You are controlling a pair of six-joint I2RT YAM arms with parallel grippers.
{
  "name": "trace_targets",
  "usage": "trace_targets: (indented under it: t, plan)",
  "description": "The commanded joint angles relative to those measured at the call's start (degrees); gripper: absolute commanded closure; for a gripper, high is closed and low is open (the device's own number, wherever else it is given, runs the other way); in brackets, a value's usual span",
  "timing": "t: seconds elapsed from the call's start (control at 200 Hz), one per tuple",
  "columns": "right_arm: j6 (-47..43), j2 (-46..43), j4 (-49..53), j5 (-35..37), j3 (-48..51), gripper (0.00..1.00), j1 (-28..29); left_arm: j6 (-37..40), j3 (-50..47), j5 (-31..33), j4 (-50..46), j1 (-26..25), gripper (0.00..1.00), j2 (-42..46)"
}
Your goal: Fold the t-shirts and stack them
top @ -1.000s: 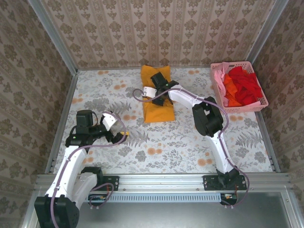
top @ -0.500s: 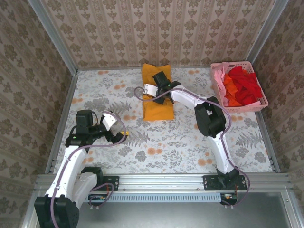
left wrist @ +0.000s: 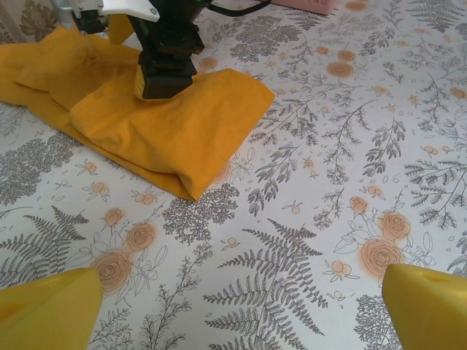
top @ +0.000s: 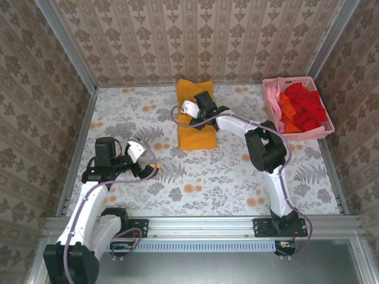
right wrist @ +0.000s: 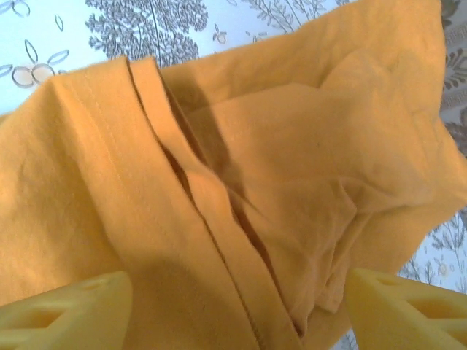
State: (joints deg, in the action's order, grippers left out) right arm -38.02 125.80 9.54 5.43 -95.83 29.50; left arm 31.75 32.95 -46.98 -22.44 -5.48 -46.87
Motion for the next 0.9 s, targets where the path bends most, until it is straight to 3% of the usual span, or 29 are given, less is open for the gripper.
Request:
trace_targets:
  t: [0.0, 0.15, 0.385, 0.555, 0.895]
  plan:
    - [6.7, -7.6, -7.5, 0.0, 6.1, 0.21, 0.0, 0.2, -0.3, -2.6, 0.6, 0.6, 0.0, -0.7]
    - [3.6, -14.1, -6.3, -11.7, 16.4, 0.22, 1.1, 0.3, -0.3, -2.8, 0.5, 0.6, 0.0, -0.8]
    - [-6.8, -20.0, -3.0, -12.9, 28.2, 0.29, 5.6, 0.6, -0.6, -3.0, 0.8, 0.8, 0.0, -0.9]
    - [-7.2, -17.5, -2.7, -13.0, 27.8, 0.42, 7.0, 0.5, -0.3, -3.4, 0.8, 1.0, 0.0, -1.4]
    - [-9.5, -8.7, 0.8, -8.2, 20.5, 0.48, 6.9, 0.1, -0.6, -2.7, 0.7, 1.1, 0.0, -0.7]
